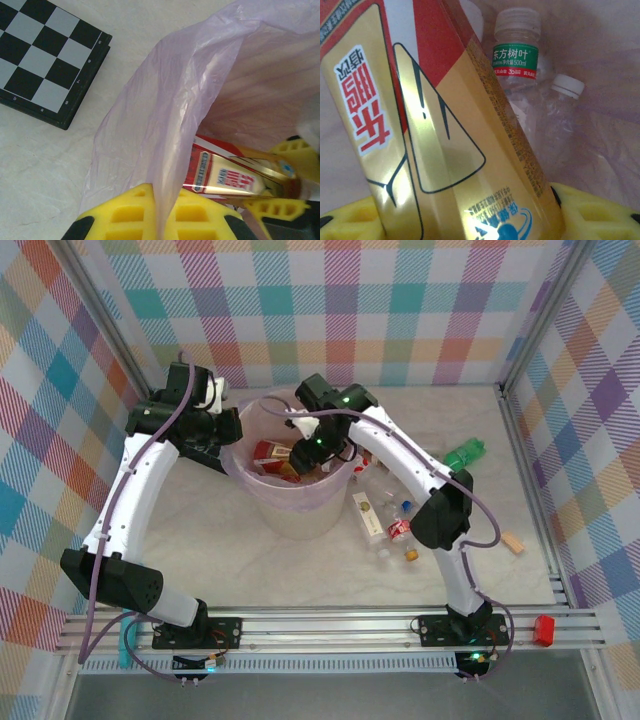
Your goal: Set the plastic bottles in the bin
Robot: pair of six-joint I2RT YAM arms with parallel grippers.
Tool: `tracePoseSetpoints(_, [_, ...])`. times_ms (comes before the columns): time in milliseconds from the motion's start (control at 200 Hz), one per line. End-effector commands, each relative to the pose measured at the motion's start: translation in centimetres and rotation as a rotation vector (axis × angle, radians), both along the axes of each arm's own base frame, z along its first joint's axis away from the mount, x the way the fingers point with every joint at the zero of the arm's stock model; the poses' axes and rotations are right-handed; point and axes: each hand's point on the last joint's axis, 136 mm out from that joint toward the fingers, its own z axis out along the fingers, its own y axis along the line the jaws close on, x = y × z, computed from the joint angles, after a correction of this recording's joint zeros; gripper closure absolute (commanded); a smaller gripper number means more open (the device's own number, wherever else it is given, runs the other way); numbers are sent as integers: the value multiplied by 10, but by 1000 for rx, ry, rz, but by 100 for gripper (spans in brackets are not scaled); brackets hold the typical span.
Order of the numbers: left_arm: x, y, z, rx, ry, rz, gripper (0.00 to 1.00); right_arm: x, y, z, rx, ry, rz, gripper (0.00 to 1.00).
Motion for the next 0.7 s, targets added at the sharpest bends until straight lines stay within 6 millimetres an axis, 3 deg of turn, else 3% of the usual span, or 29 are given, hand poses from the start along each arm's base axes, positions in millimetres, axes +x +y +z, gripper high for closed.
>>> tracePoseSetpoints(0, [2,-18,12,-76,-27,-28,100,-3,15,-18,17,36,-3,39])
tracePoseSetpoints(70, [2,-18,12,-75,-28,-29,100,-4,17,-27,12,60,-6,38])
tracePoseSetpoints(165, [2,-18,12,-77,-28,-29,100,-6,18,-34,1,72,-8,27])
tracePoseSetpoints(340, [3,-19,11,-78,-26,-32,100,-7,18,-24,11,62,-6,13])
tracePoseSetpoints(445, [2,-19,10,-79,-25,-30,100,-6,18,1,41,26,-2,9])
tracePoseSetpoints(550, [2,-19,11,-79,-28,-30,100,-7,18,43,109,-41,3,0])
tracePoseSetpoints(695, [2,-19,10,-78,-27,-29,100,-14,11,98,193,-126,4,1])
